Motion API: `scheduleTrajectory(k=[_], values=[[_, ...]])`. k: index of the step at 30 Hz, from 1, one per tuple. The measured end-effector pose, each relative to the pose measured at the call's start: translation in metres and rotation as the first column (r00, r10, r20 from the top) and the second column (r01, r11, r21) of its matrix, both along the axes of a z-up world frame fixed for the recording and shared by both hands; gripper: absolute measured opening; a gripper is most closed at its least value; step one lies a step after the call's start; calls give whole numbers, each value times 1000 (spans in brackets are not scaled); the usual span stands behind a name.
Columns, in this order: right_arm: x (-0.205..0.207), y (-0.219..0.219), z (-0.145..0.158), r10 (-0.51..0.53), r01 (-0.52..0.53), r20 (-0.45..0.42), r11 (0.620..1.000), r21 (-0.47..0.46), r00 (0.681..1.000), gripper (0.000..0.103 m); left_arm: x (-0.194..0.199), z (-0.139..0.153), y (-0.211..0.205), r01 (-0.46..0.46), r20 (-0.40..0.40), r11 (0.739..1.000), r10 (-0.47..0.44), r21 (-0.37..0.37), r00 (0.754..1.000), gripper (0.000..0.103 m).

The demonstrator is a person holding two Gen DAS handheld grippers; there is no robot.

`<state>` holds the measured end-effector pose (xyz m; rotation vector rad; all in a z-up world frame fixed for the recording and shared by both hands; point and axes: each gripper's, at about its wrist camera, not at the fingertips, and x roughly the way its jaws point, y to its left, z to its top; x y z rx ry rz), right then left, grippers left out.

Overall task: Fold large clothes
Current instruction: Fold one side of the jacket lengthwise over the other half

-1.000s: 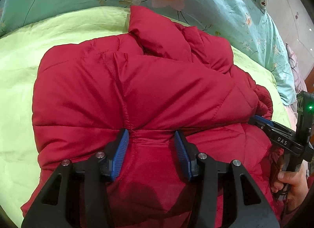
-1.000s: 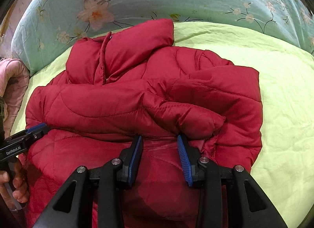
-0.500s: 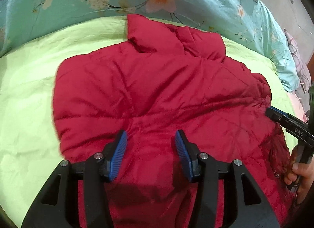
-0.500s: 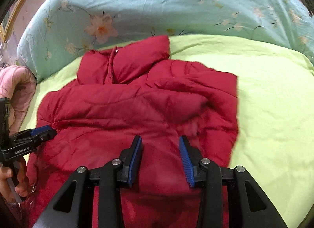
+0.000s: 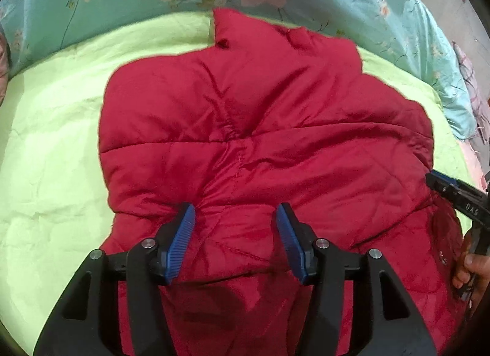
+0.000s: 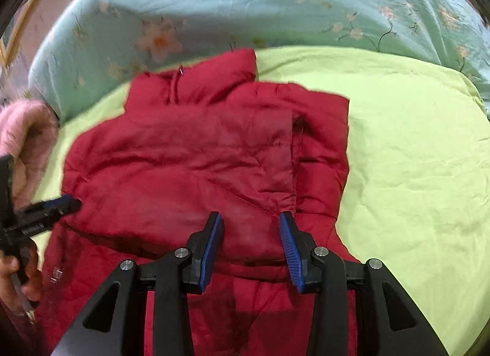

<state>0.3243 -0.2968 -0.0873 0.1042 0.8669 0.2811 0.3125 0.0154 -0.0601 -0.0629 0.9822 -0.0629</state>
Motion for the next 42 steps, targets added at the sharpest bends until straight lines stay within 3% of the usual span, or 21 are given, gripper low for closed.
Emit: scheduleTrajectory(k=[4,10,19,28,31,42], values=[[8,0,-12,-11,11,-34,1000,10,999,39,0,1,-1,-6,2,1000,6,7,1000,55],[-2,-10,5,-23,24,-30,998,59,999,43,-30,21,10,-10,19,999,10,-36,1000,57],[-72,-39,28,-10,7,17,990,141,1000,43,-117,30,38,-71,47,993,75,-96,996,58],[-147,-58,18,-8,8,1,982,187,1000,48,-188,25,56,-121,43,984,128,-134,991,60],[-171,-65,15,-16,15,1,981,195,1000,55,-206,25,59,-131,40,979,139,-158,990,61],[-224,-103,7,-100,105,-32,972,209,994,65,-248,23,68,-161,20,968,168,-191,986,71]])
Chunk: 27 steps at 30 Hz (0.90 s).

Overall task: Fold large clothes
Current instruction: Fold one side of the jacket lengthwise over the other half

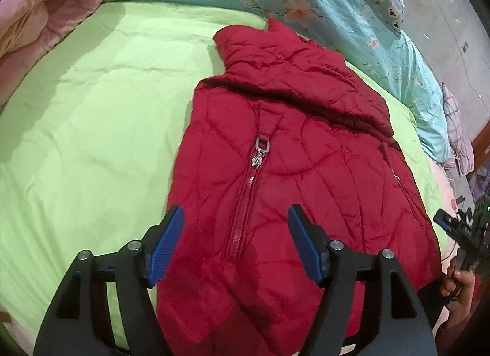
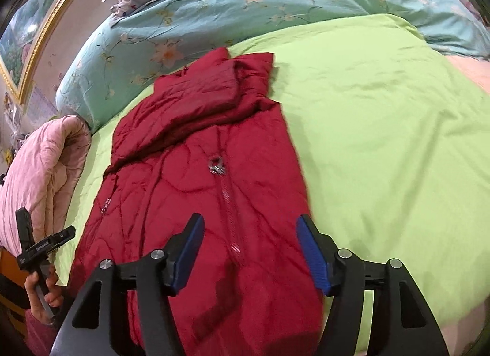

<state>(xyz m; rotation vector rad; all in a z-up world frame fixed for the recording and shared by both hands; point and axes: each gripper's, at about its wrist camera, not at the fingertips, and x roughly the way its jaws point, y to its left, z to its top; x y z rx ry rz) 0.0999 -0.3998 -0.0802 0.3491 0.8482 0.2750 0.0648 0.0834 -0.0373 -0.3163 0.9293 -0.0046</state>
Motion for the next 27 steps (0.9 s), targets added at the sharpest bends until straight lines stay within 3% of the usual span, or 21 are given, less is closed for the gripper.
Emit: scheduleTrajectory(k=[6,17,24,27], values=[[-24,-16,-9,-37,36,-36,999,-2,999,65,-15,-13,6,-23,-34,999,22,-33,999,71],[-63,-5,-28,-30,31,-74,999,14,997,69,-46,-31,16,-82,-95,993,74,-86,993,74],[-84,-8,-41,-17,23,-102,998,66,995,69,-66,-49,2,-60,-139,987,39,-152,990,74],[-89,-7,-43,2,8,-100,996,93,995,70,-70,-52,-9,-44,-140,990,25,-137,990,74]])
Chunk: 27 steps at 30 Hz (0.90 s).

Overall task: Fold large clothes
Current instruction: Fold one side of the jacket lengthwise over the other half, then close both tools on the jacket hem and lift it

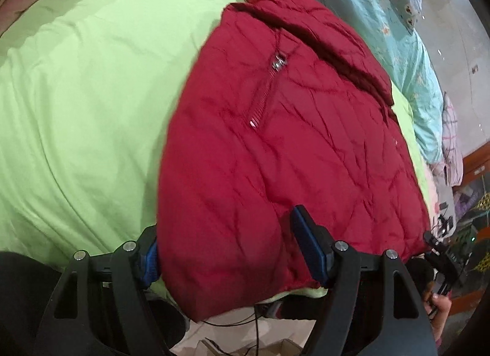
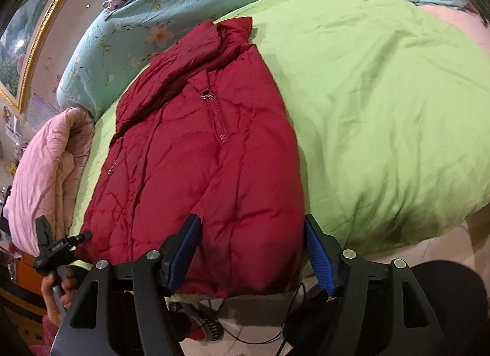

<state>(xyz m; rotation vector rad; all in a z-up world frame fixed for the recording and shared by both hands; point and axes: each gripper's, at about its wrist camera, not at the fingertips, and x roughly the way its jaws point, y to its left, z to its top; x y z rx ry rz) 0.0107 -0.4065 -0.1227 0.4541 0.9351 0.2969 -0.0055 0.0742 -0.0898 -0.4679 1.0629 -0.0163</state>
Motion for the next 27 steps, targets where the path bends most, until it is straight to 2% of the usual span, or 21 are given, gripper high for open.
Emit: scheduleTrajectory(k=[6,12,14,17,18,19,20,22,27], values=[[-4,1,-6,12,-12,-3,998,63,1000,70,-4,-4,-6,-4,9,1000,4,-14,1000,74],[-3,13,-9,30,-30,-11,999,44,999,67,-1,-6,-17,31,10,999,-31,6,999,74],[-2,16,-10,32,-31,-14,999,44,999,64,-1,-6,-17,34,16,999,-34,3,999,72],[0,19,-10,33,-32,-12,998,50,999,52,-1,-4,-18,46,32,999,-45,-13,998,43],[1,19,-10,31,-30,-9,998,57,999,41,-1,-3,-18,48,37,999,-47,-11,998,33],[1,19,-10,33,-32,-6,997,66,999,32,-1,-1,-19,51,41,999,-51,-7,998,29],[1,19,-9,34,-34,-2,997,73,999,28,0,1,-20,59,50,998,-59,-1,997,24],[1,20,-5,39,-40,17,996,85,999,22,0,8,-22,72,68,997,-72,10,995,20],[1,21,6,46,-51,48,992,115,998,18,-2,28,-25,93,110,995,-94,21,989,17]])
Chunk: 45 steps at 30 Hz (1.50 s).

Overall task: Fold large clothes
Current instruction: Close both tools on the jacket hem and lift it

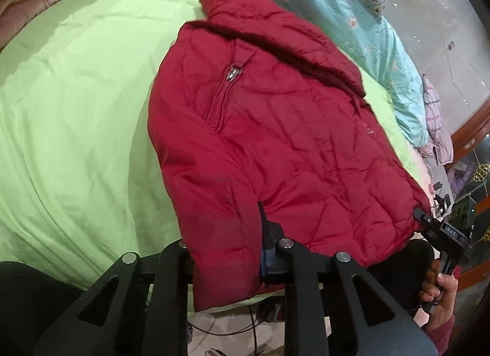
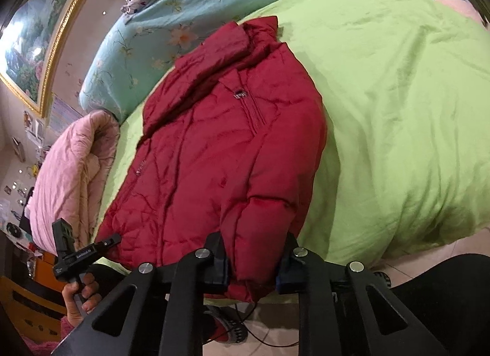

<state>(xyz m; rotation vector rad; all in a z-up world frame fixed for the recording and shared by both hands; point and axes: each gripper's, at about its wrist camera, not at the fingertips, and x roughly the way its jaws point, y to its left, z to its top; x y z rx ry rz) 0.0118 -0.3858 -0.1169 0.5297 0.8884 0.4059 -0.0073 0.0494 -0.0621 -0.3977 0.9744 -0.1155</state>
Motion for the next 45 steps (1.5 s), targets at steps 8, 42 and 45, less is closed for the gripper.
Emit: scheduleTrajectory(k=[8,42,45], values=[[5,-6,33,10,-16,81,997,81,997,16,2,49,-2,15,134,1000,-16,11,991,14],[180,29,161,-43,32,375,999,36,926,14,184,156,6,-56,405,993,11,100,914,14],[204,30,162,-54,45,364,998,34,930,14,207,155,6,-64,400,991,12,116,916,14]])
